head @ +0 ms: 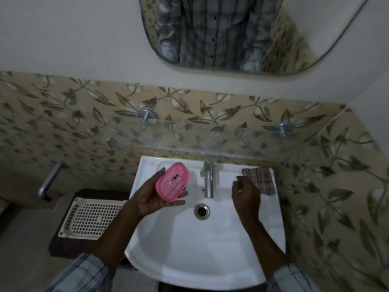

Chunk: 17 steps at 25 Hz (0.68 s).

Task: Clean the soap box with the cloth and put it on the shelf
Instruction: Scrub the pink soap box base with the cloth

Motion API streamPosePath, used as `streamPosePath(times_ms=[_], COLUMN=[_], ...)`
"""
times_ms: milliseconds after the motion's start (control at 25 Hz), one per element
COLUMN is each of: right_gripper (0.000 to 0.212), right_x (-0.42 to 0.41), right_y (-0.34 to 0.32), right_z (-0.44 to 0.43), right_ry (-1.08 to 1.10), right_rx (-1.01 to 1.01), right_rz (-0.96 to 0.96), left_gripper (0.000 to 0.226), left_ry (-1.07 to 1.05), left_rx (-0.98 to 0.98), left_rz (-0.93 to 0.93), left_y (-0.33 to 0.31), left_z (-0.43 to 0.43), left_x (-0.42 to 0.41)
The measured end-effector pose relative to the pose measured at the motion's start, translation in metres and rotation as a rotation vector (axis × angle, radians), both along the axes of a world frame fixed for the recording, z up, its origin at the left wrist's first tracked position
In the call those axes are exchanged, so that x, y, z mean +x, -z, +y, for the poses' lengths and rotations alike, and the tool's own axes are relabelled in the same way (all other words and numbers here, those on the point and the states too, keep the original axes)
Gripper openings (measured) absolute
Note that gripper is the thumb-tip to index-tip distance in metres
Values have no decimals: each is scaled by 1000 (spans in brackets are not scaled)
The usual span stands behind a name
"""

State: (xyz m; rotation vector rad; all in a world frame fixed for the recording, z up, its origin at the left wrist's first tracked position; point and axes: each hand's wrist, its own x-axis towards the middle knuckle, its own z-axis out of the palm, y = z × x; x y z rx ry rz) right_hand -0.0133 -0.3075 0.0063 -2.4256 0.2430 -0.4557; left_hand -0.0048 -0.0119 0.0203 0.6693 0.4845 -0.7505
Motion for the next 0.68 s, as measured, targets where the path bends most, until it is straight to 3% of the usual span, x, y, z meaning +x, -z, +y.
streamPosePath(times_ms=[120,200,240,360,440,480,520,600,680], right_gripper=[61,87,89,54,27,23,24,21,24], right_x=[13,25,30,43,46,43,39,27,-4], right_y=[34,53,62,70,61,56,49,33,16], right_z=[-62,-91,-101,-109,-108,-108,-106,-94,-77], right_ry=[-92,-251,-309,-356,-380,-355,-286,18,146], right_rx=[-458,-644,-691,-809,-743,-536,-212,643,1194], right_rz=[126,155,151,29,29,53,146,343,369], left_gripper=[65,60,58,57,59,60,61,59,60], left_ry=[-9,-61,-100,-196,-230,-237,-238,-246,-186], left_rx=[50,42,35,14,19,43,67,73,97], left_rz=[4,32,45,64,88,99,115,136,119], left_y=[9,13,14,14,9,5,-1,-14,-26], left_z=[6,6,5,1,-1,-3,-5,-9,-12], left_x=[-7,-15,-20,-34,-43,-47,-50,-52,-54])
